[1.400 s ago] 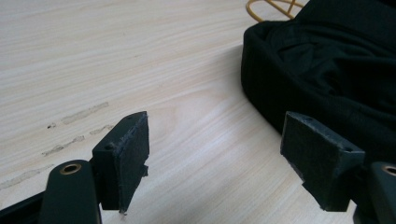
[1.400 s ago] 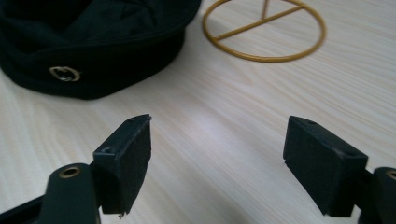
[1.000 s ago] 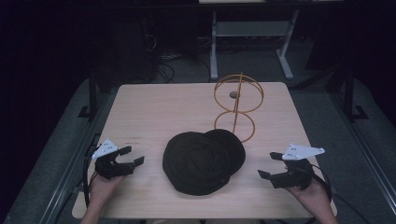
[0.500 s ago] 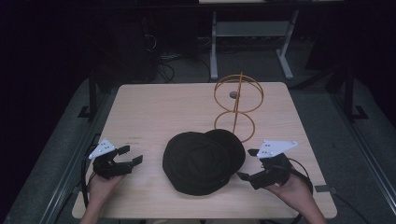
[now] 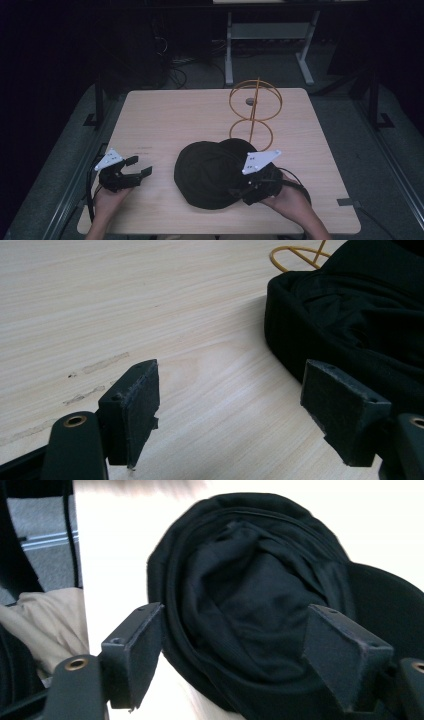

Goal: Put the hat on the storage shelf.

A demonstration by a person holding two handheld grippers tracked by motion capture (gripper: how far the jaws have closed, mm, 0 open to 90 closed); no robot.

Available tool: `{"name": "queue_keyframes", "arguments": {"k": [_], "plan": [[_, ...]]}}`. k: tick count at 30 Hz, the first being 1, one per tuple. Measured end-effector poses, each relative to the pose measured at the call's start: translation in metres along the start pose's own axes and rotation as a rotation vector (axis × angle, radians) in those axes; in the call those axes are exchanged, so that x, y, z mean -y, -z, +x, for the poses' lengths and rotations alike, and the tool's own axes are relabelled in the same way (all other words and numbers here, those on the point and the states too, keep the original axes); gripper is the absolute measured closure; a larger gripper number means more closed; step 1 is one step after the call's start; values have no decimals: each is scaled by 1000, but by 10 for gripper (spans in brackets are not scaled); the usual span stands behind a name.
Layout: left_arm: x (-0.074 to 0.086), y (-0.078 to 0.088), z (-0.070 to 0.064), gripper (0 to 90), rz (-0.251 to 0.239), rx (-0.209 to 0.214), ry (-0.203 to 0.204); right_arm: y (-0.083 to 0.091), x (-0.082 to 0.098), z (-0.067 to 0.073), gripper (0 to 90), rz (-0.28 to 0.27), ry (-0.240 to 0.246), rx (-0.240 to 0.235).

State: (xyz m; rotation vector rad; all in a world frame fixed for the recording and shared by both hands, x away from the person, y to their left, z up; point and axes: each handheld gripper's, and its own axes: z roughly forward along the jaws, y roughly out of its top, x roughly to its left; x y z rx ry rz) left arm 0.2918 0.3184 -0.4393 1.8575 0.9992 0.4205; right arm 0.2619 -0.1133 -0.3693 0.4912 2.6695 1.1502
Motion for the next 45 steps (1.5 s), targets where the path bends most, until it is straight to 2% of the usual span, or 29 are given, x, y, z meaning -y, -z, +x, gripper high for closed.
{"name": "queue_keyframes", "arguments": {"k": [5,13,18,20,22,27,31,41,45], "plan": [[0,0,0,235,0,3,0,-10,-10,7,378,16,34,-41],[0,-1,0,235,4,8,1,-27,-20,14,483,47,87,-81],[0,-1,0,234,6,9,1,-35,-25,18,497,57,85,-110],[0,-1,0,234,3,9,2,-43,-27,20,504,75,103,-121],[0,-1,0,235,3,10,2,-45,-27,21,505,79,101,-126],[-1,-1,-1,235,1,11,0,-62,-27,22,531,110,116,-148],[-1,-1,0,235,-3,12,3,-72,-26,22,537,135,102,-165],[-1,-1,-1,235,-6,13,5,-90,-26,26,585,200,107,-157],[-1,-1,-1,235,-6,14,6,-95,-26,27,598,208,123,-153]]}}
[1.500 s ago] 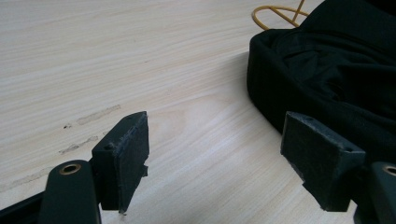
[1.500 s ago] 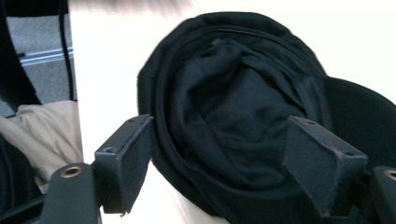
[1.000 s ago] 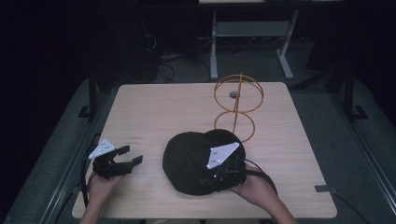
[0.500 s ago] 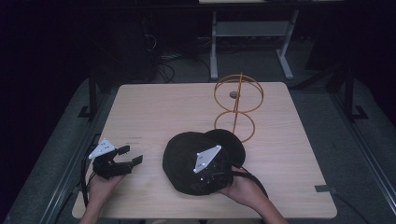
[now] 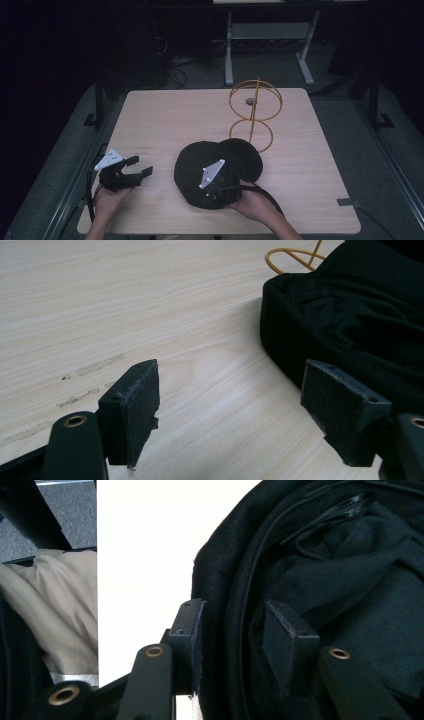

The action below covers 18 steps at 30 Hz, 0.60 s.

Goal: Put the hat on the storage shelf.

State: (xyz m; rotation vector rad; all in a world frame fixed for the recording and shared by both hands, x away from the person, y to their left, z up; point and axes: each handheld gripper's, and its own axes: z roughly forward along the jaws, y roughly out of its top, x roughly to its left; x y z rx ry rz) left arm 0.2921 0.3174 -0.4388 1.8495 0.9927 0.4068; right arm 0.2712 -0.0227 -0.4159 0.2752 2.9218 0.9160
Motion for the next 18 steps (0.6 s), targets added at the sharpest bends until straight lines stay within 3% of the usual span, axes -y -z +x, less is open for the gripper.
{"name": "queue_keyframes", "arguments": {"k": [13,18], "plan": [[-1,0,-2,234,1,0,-8,-20,2,4,708,33,16,-9],[0,-1,-2,235,1,-1,-17,-16,2,3,768,21,16,-4]]}}
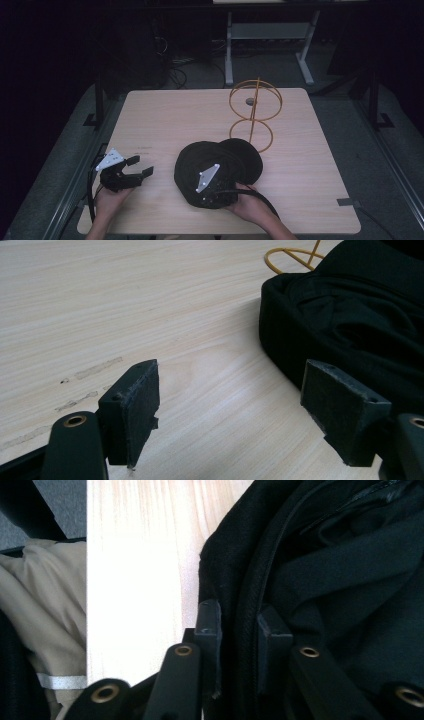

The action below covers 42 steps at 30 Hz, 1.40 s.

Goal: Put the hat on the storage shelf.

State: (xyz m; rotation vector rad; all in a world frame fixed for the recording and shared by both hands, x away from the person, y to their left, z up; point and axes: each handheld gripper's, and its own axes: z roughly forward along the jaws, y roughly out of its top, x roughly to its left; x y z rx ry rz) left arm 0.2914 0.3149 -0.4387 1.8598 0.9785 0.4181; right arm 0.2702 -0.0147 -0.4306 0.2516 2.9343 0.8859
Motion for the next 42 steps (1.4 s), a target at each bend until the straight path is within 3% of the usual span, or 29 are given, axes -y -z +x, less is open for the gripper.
{"name": "queue_keyframes", "arguments": {"k": [3,6,8,9,12,19,29,35,39,40,42], "plan": [[0,0,0,235,0,2,-1,8,-1,0,772,-18,-7,5],[-1,0,0,237,-7,41,42,20,-3,-1,769,-51,-11,13],[-2,0,-2,237,-15,50,39,25,-4,-2,768,-67,-12,13],[-2,0,-3,237,-23,55,42,38,-6,-4,765,-111,-24,13],[-4,0,-6,237,-23,68,32,54,-9,-8,760,-162,-35,0],[-10,-6,-26,235,-8,107,-30,85,-19,-10,743,-208,-51,-3],[-17,-12,-56,224,-26,204,-116,101,-25,-14,744,-253,-64,-11],[-21,-17,-76,220,-55,235,-172,113,-30,-14,744,-285,-56,-11],[-28,-21,-85,210,-93,262,-169,119,-33,-14,744,-306,-59,-13],[-29,-22,-86,210,-96,271,-155,121,-33,-14,744,-310,-56,-12],[-33,-26,-84,207,-119,345,-89,125,-34,-14,744,-321,-58,-13]]}}
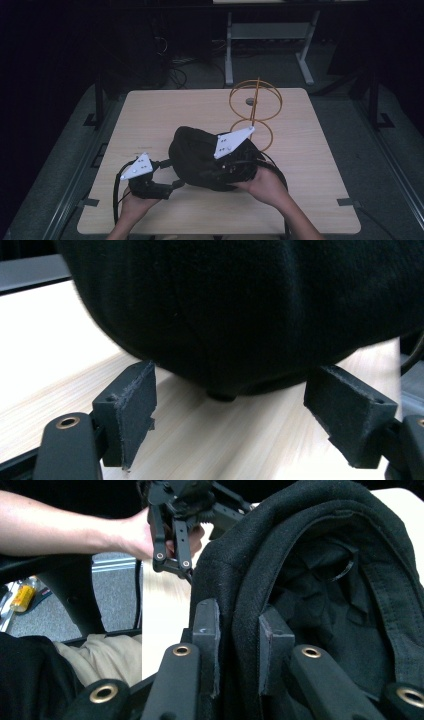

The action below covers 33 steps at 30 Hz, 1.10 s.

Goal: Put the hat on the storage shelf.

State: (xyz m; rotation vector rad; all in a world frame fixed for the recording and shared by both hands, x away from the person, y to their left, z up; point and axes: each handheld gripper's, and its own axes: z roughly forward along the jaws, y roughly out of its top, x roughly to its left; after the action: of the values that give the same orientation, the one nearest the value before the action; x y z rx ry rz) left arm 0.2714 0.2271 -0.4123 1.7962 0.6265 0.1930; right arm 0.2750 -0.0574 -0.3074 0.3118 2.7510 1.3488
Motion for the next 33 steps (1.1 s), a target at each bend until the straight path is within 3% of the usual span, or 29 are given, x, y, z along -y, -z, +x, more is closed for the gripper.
{"name": "queue_keyframes", "arguments": {"k": [4,6,9,10,13,17,22,27,33], "plan": [[-5,-6,-2,201,-22,-21,-9,7,-4,-2,745,-16,-10,-7],[-11,-11,-2,203,-33,-58,-40,9,-6,-4,745,-21,-4,-3],[-14,-14,-1,300,-68,-87,-75,11,-8,-4,747,-35,-12,-13],[-16,-17,0,315,-74,-91,-66,11,-9,-5,747,-35,-10,-12],[-21,-22,1,385,-85,-81,-80,12,-12,-5,749,-41,-11,-12],[-25,-26,-3,615,-97,-70,-130,14,-14,-5,752,-55,-3,-13],[-28,-25,-2,770,-95,-51,-132,18,-12,-6,751,-62,-14,-13],[-36,-19,-1,837,-90,-53,-142,22,-10,-8,751,-79,-22,-15],[-52,-6,-4,854,-108,-72,-166,31,-8,-13,738,-133,-54,-24]]}}
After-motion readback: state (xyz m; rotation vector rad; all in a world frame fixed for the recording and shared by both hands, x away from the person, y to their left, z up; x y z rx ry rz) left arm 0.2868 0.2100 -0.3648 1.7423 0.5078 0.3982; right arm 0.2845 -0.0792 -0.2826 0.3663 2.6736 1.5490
